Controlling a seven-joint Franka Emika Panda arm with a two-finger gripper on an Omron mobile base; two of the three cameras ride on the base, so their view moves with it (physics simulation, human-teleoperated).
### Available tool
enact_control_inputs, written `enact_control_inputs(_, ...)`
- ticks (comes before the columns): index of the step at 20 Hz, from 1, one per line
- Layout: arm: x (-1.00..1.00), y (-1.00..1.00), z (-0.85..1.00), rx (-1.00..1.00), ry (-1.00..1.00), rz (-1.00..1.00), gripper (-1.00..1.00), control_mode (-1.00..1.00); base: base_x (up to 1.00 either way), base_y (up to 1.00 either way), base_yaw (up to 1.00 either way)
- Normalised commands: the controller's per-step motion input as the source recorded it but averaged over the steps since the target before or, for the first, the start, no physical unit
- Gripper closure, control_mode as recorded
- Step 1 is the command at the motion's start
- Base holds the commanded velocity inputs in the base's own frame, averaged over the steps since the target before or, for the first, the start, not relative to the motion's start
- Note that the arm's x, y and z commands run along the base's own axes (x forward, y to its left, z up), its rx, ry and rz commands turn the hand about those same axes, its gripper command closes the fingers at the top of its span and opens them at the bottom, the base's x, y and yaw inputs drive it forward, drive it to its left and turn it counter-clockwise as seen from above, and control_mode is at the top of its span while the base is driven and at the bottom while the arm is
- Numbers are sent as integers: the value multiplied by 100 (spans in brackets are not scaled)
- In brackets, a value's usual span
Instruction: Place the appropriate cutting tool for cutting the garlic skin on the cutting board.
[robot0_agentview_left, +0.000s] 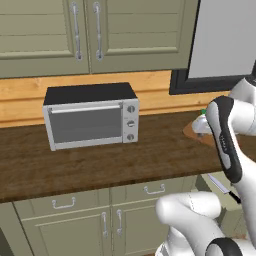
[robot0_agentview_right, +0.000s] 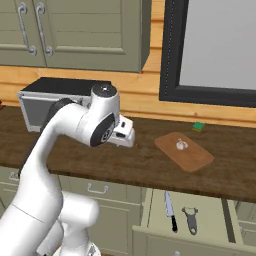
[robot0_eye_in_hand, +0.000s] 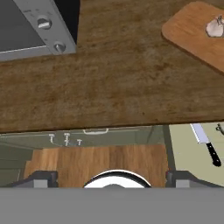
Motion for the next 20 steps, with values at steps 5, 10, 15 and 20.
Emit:
enact_control_inputs(5, -73, -100, -10, 21, 11, -4, -100, -100, 0, 0, 0)
enact_control_inputs(10, -58, -100, 0, 21, 26, -8, -100, -100, 0, 0, 0)
enact_control_inputs(15, -38, -100, -7, 18, 39, -8, -100, -100, 0, 0, 0)
enact_control_inputs(20, -9, -69, -54, 2, 8, 0, -100, -100, 0, 0, 0)
